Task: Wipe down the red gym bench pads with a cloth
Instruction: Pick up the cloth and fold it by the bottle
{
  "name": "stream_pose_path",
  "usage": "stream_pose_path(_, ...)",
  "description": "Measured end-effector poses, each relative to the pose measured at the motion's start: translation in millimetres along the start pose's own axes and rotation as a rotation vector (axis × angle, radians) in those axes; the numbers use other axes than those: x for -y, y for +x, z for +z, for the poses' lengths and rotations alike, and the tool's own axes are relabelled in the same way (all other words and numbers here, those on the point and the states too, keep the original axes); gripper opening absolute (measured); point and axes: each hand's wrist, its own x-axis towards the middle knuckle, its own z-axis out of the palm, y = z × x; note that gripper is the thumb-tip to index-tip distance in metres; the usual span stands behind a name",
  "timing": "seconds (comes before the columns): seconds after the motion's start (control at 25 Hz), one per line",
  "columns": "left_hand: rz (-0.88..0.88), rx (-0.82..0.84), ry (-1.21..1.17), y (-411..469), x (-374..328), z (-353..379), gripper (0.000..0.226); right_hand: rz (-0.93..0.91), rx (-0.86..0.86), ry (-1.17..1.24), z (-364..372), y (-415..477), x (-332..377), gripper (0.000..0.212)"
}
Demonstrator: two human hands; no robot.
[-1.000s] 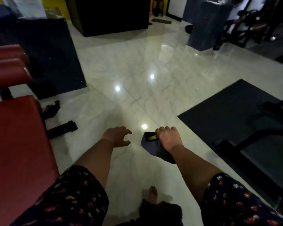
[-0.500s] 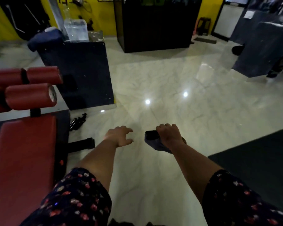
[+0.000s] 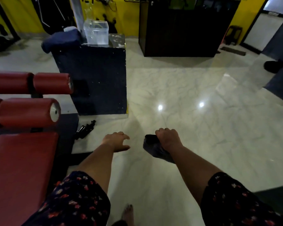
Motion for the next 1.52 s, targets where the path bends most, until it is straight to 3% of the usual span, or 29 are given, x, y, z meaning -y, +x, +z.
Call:
stream_pose_path(0.28, -0.041, -0.096, 0.025, 108.6, 67.0, -82.4, 0.061, -0.005, -0.122, 0.026, -38.9, 157.8, -17.1, 0.019)
stream_pose_path(0.72, -0.160, -0.107, 0.010, 284.8, 159.2, -170.3, 0.062, -0.119, -0.289, 0.109, -72.3, 384.0, -68.0, 0.023)
stream_pose_path(1.08, -0.289, -0.251, -0.078, 409.2, 226.0, -285.3, 0.062, -0.132, -0.465, 0.205, -159.1, 588.9, -112.0, 0.030)
stream_pose_path(1.4, -0.396, -0.525, -0.350, 472.2, 317.1, -382.5, 0.068, -0.206, -0.644, 0.450, -257.7, 712.0, -88.4, 0.038)
stream_pose_path(1.52, -0.407, -0.661, -0.701, 499.6, 364.8, -417.4, 0.080, -0.213, -0.703, 0.632, -301.6, 759.6, -72.9, 0.036)
